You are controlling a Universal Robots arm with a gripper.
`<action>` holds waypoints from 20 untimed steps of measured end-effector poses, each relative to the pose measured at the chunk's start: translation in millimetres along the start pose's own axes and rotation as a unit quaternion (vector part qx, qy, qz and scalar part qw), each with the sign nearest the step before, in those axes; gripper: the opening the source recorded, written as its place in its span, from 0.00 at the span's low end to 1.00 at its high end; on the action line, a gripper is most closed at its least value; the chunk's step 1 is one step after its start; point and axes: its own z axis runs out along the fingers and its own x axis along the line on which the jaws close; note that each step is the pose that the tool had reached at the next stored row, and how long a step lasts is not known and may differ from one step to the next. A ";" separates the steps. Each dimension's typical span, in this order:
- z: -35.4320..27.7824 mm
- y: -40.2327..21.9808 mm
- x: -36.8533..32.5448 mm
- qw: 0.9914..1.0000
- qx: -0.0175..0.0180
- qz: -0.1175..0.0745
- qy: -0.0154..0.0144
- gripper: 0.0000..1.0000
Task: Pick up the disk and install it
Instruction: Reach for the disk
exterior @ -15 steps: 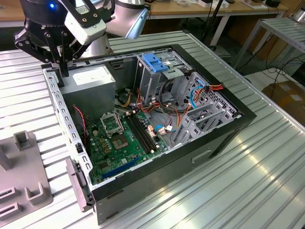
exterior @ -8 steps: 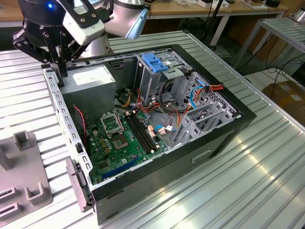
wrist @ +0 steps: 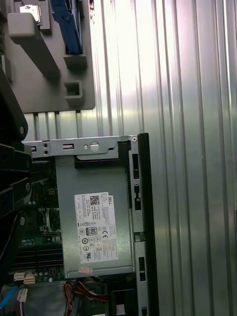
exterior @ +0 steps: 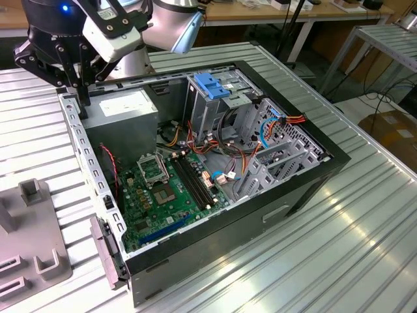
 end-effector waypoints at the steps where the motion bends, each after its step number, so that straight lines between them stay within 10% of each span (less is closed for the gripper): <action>1: 0.0 -0.1 0.9 1.000 0.000 0.000 0.000 0.10; 9: -0.2 -0.6 7.2 1.000 0.000 0.000 0.000 0.10; 20: -0.1 0.4 33.0 1.000 0.000 0.000 0.000 0.10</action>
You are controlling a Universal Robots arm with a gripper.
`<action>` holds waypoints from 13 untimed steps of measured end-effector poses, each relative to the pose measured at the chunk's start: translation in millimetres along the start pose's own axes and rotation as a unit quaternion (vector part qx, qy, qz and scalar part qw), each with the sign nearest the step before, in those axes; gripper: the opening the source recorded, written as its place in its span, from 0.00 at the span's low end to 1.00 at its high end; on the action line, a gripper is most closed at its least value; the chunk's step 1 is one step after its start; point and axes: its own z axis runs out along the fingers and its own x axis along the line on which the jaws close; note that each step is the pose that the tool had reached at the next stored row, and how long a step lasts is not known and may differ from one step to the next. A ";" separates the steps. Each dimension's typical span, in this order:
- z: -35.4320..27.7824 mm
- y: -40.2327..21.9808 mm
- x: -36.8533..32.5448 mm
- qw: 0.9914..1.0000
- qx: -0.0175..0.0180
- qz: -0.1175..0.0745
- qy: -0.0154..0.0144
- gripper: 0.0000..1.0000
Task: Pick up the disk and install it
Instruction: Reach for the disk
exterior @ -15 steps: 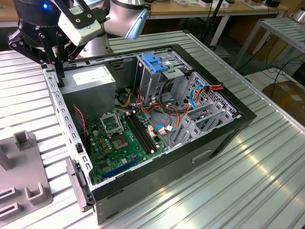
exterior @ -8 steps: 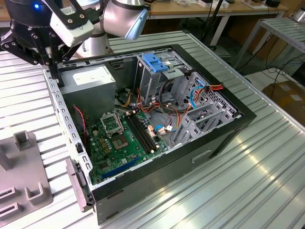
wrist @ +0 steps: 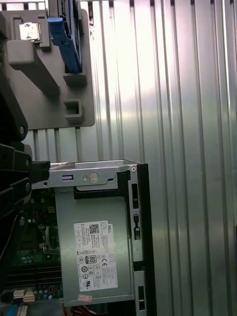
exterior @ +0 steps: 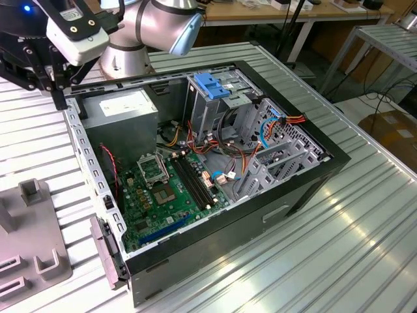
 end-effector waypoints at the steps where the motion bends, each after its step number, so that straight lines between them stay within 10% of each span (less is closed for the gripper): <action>1: 0.0 -0.1 1.9 1.000 0.000 0.000 0.000 0.10; 13: 0.5 -1.8 25.6 1.000 0.000 0.000 0.000 0.10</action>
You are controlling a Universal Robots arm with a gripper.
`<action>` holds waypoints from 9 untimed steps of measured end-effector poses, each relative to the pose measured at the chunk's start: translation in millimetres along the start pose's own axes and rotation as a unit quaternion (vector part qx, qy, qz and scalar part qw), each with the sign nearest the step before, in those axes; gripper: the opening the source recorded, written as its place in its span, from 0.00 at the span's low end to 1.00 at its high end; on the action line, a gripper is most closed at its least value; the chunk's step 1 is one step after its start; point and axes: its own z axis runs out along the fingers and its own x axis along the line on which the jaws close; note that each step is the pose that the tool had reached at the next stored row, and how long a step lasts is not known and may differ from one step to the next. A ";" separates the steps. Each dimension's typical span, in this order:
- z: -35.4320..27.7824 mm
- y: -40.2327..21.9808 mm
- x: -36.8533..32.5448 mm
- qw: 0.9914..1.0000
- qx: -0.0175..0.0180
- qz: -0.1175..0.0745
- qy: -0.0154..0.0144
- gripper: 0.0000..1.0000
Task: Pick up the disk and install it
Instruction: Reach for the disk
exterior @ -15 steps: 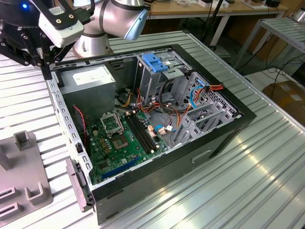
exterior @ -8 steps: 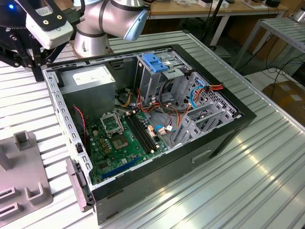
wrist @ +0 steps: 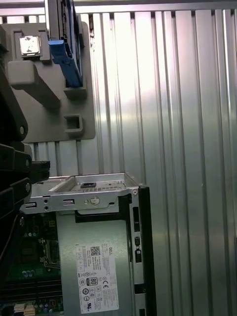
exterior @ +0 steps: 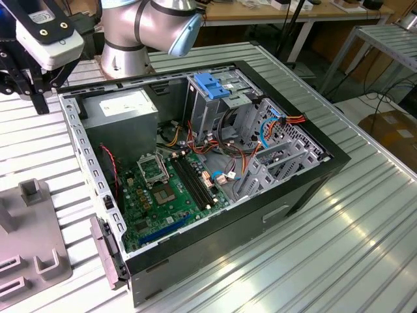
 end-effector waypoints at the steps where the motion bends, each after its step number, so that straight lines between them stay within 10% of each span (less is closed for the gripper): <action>1: 0.1 -0.4 4.5 1.000 0.000 0.000 0.000 0.10; 9: 0.5 -1.5 20.4 1.000 0.000 0.000 0.000 0.10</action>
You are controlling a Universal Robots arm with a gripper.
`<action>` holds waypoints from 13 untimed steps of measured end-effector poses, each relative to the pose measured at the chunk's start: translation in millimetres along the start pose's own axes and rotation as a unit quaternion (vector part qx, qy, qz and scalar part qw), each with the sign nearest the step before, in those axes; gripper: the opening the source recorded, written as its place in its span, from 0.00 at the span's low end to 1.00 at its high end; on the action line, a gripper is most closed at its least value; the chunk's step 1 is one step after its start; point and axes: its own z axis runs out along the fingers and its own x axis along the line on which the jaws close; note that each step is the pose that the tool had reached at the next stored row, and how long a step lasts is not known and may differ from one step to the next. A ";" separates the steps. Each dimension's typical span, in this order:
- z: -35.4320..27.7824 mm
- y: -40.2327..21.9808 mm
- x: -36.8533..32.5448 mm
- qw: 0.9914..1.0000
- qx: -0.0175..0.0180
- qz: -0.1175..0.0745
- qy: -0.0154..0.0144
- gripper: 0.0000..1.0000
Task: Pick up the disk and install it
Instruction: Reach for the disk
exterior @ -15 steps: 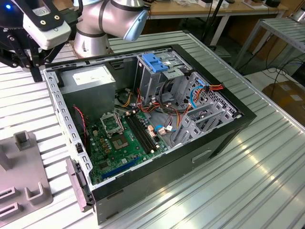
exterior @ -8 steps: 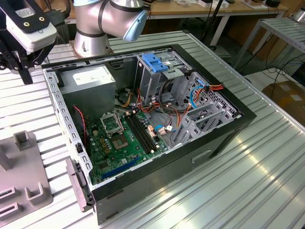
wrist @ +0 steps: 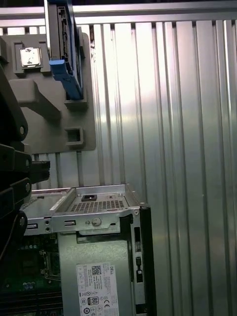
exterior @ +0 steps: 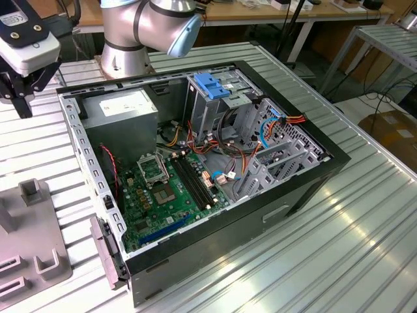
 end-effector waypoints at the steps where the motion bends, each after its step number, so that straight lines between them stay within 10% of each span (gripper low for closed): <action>1: 0.1 -0.1 1.3 1.000 0.000 0.000 0.000 0.10; 13: 1.2 7.1 24.1 1.000 0.000 0.000 0.000 0.10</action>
